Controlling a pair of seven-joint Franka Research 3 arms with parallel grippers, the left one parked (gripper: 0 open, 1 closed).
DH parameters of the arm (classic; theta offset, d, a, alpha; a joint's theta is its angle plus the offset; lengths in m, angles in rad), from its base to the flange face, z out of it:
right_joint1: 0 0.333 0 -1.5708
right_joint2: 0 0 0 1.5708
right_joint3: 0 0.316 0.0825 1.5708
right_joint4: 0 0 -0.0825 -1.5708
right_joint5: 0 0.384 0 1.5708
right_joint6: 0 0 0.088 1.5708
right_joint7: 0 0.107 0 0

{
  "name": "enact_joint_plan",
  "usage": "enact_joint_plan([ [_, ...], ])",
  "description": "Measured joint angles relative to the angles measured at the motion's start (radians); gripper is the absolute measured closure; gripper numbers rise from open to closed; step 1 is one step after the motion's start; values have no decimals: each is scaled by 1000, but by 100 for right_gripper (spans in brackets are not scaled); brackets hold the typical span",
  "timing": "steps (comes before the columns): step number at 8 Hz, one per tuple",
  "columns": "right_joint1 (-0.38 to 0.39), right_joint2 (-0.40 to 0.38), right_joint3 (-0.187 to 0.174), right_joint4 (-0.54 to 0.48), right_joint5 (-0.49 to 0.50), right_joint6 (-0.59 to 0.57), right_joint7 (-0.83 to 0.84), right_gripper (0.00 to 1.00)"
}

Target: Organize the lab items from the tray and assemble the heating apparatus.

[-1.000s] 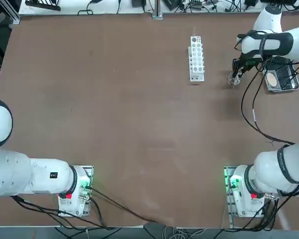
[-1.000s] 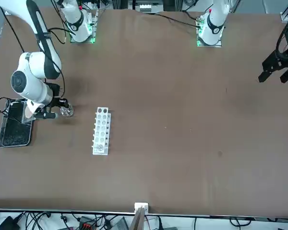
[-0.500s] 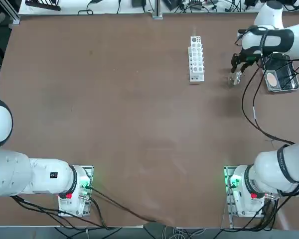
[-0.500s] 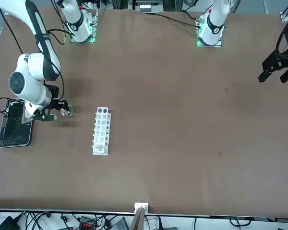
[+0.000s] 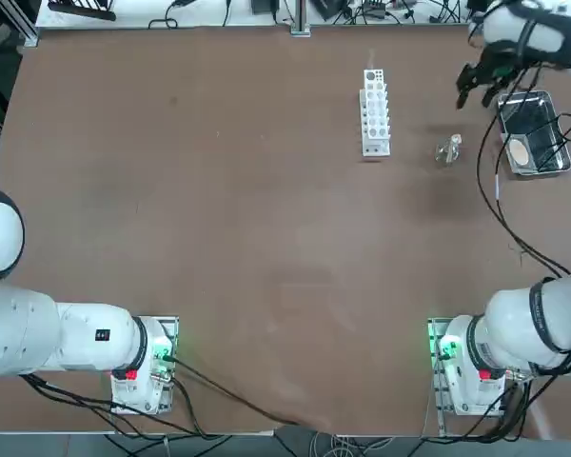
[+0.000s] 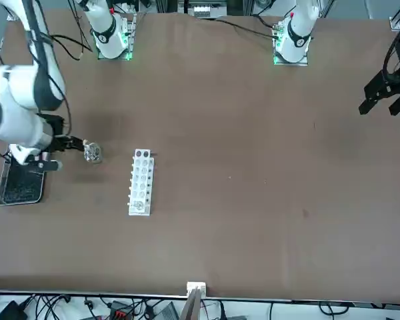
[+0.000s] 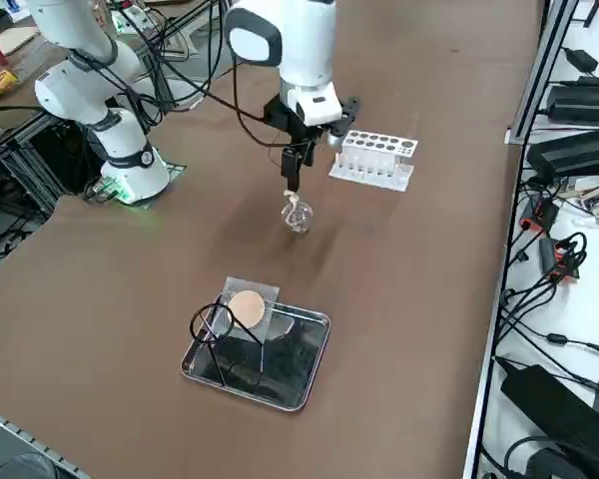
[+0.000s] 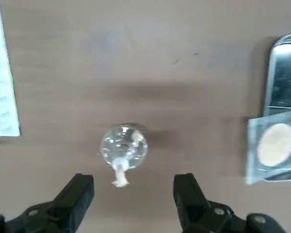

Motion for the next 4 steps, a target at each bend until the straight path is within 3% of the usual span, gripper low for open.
enact_joint_plan([
  [4,-272,-4,-20,1,3,72,-65,3],
])
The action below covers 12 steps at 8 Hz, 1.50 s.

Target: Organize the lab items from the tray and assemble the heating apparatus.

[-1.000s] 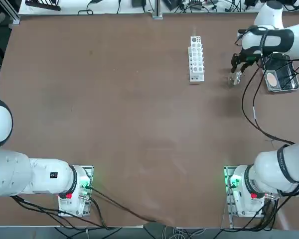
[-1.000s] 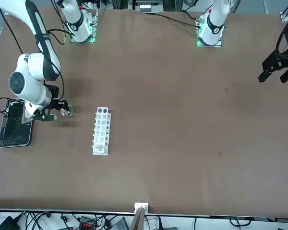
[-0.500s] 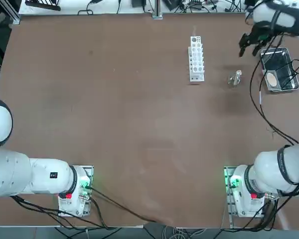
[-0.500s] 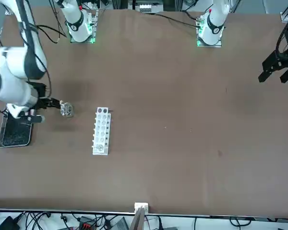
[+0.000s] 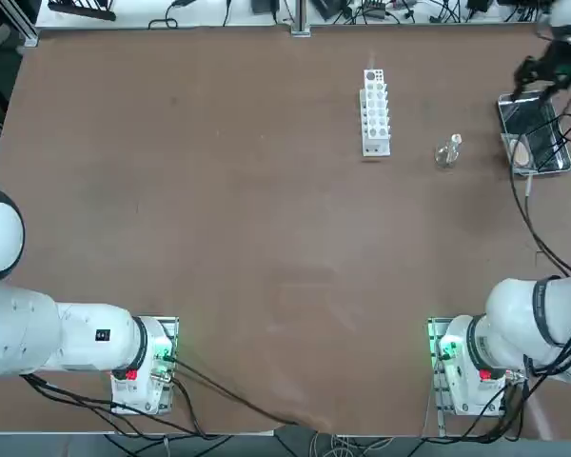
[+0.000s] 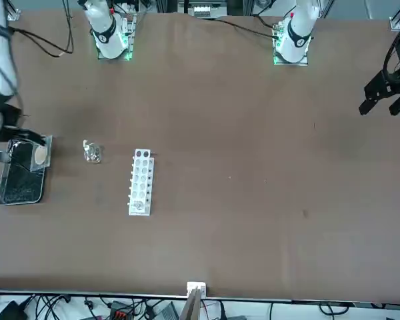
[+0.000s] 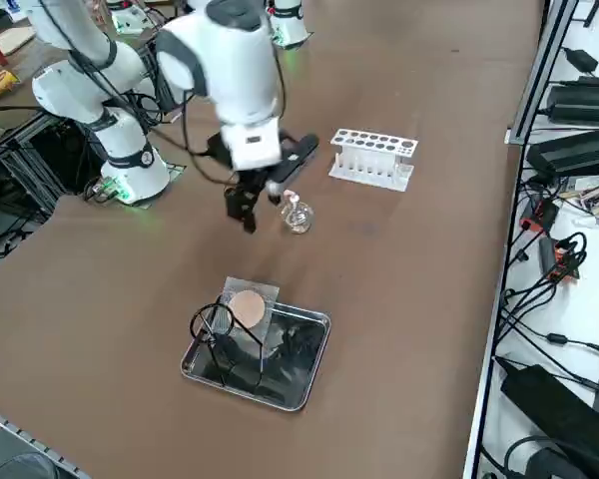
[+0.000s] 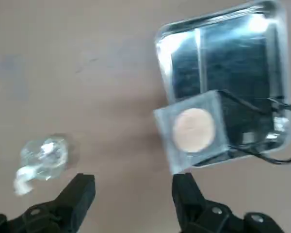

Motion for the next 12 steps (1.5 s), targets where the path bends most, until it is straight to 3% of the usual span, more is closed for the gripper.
enact_joint_plan([
  [2,-104,24,-2,-2,8,98,54,6],
  [6,-183,99,0,-4,19,266,254,10],
  [8,-208,136,0,0,82,289,256,19],
  [12,-235,192,0,34,103,309,257,23],
])
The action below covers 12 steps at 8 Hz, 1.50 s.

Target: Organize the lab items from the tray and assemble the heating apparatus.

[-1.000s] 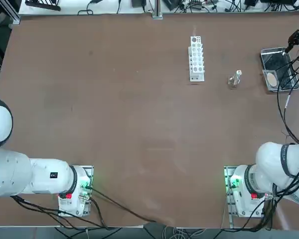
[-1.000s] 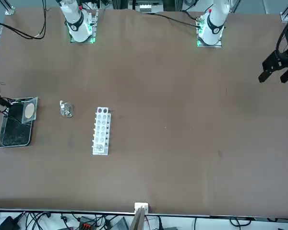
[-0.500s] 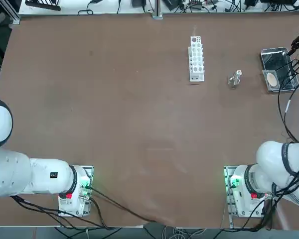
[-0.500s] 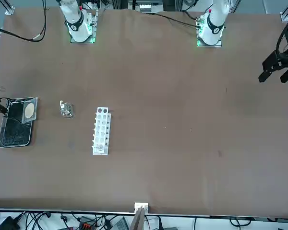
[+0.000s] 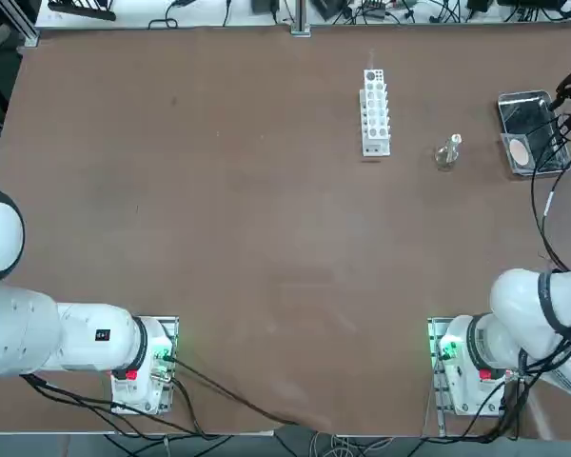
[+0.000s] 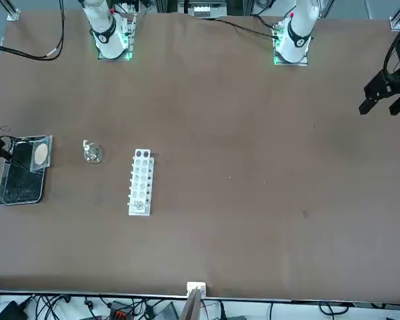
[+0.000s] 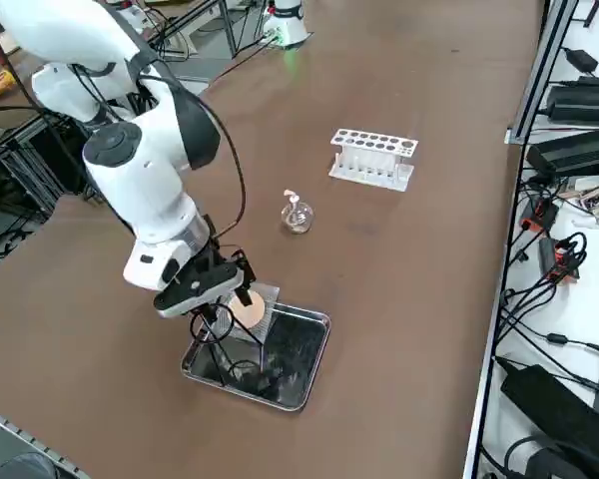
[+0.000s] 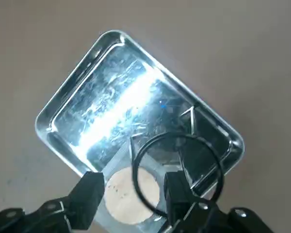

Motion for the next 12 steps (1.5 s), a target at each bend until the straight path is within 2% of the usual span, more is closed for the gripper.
enact_joint_plan([
  [2,-11,34,0,7,5,35,4,28],
  [3,-11,47,1,10,12,41,7,34],
  [5,-11,53,2,13,32,43,9,39],
  [6,-11,53,2,14,36,43,10,46],
  [8,-11,53,2,14,40,43,18,53],
  [12,-13,53,2,14,41,40,21,56],
])
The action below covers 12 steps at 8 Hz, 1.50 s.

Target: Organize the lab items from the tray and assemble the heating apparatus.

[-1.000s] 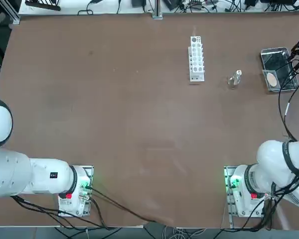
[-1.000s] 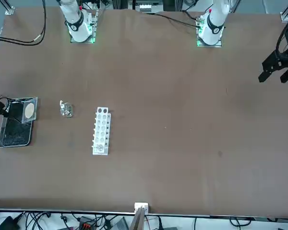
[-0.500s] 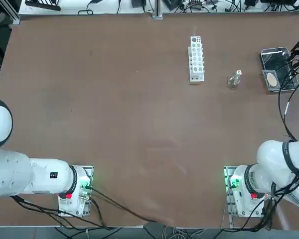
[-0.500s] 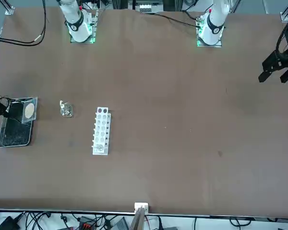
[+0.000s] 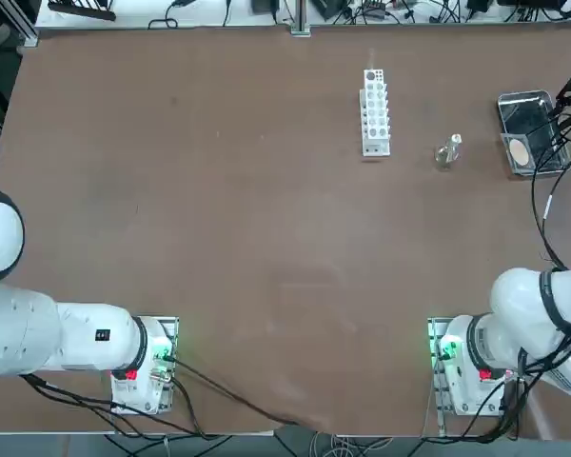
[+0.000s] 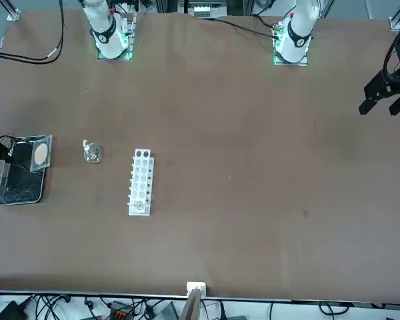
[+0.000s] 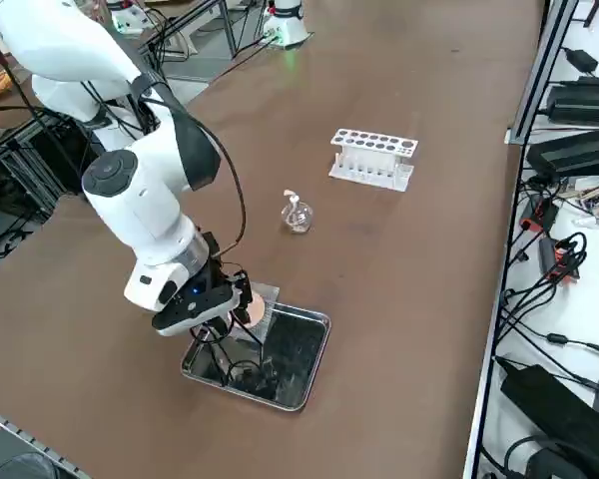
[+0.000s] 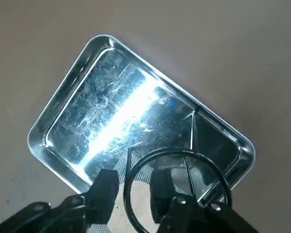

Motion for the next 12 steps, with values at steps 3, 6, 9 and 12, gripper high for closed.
enact_joint_plan([
  [3,-3,1,0,0,0,-4,0,56],
  [6,-5,1,0,0,0,-11,0,56],
  [9,-7,1,0,0,0,-15,0,58],
  [12,-12,1,0,0,0,-36,0,48],
])
